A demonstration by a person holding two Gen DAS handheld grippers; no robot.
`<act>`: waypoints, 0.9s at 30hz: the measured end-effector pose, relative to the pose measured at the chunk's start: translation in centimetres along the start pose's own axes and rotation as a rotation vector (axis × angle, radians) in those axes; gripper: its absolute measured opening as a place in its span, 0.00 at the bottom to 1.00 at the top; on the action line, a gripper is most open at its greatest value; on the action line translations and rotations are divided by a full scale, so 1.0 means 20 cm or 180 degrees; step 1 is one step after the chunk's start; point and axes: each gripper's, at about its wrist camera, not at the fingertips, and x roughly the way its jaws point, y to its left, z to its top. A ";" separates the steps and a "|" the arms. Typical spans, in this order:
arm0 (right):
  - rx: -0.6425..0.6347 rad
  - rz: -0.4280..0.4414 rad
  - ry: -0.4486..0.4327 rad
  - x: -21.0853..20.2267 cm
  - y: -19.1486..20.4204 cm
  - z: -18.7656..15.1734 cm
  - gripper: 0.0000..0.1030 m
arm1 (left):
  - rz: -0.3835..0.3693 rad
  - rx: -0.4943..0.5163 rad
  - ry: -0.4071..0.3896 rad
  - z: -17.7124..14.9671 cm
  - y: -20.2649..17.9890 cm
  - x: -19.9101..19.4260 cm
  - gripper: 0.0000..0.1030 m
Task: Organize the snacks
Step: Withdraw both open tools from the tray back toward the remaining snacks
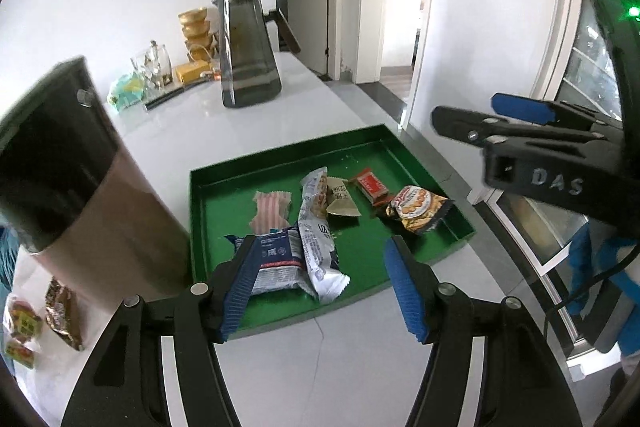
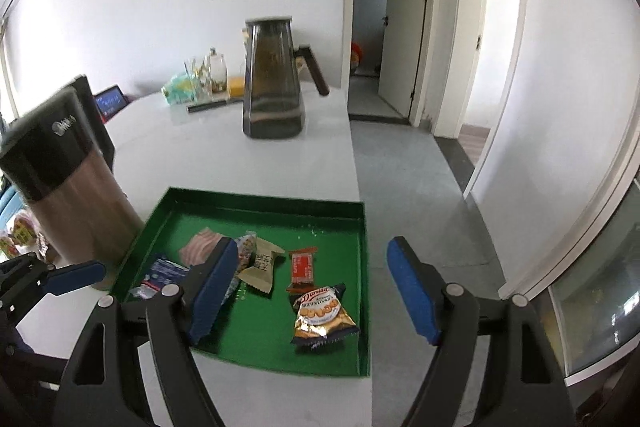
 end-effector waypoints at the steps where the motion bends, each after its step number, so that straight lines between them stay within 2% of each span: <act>1: 0.0004 -0.0009 -0.0039 -0.04 0.01 0.00 1.00 | 0.0001 0.0002 -0.0031 -0.01 0.01 -0.03 0.57; 5: -0.0020 -0.0069 -0.0237 -0.28 0.05 0.03 1.00 | -0.0050 -0.0047 -0.0195 -0.02 0.07 -0.22 0.57; 7: -0.0029 -0.0095 -0.0337 -0.40 0.09 0.05 1.00 | -0.0045 -0.0070 -0.0287 -0.03 0.11 -0.30 0.63; 8: -0.0036 -0.0114 -0.0384 -0.46 0.11 0.05 1.00 | -0.0049 -0.0080 -0.0351 -0.04 0.13 -0.35 0.70; 11: -0.0060 -0.0148 -0.0543 -0.66 0.19 0.07 1.00 | -0.0013 -0.0054 -0.0565 -0.08 0.22 -0.52 0.71; 16: -0.0118 -0.0170 -0.0699 -0.91 0.37 0.08 1.00 | 0.0055 -0.0036 -0.0689 -0.18 0.39 -0.71 0.75; 22: -0.0100 -0.0156 -0.0763 -1.09 0.59 0.01 1.00 | 0.0153 -0.0039 -0.0741 -0.32 0.65 -0.90 0.77; 27: -0.0048 -0.0131 -0.0710 -1.16 0.74 -0.08 1.00 | 0.0312 -0.0043 -0.0809 -0.45 0.90 -1.06 0.82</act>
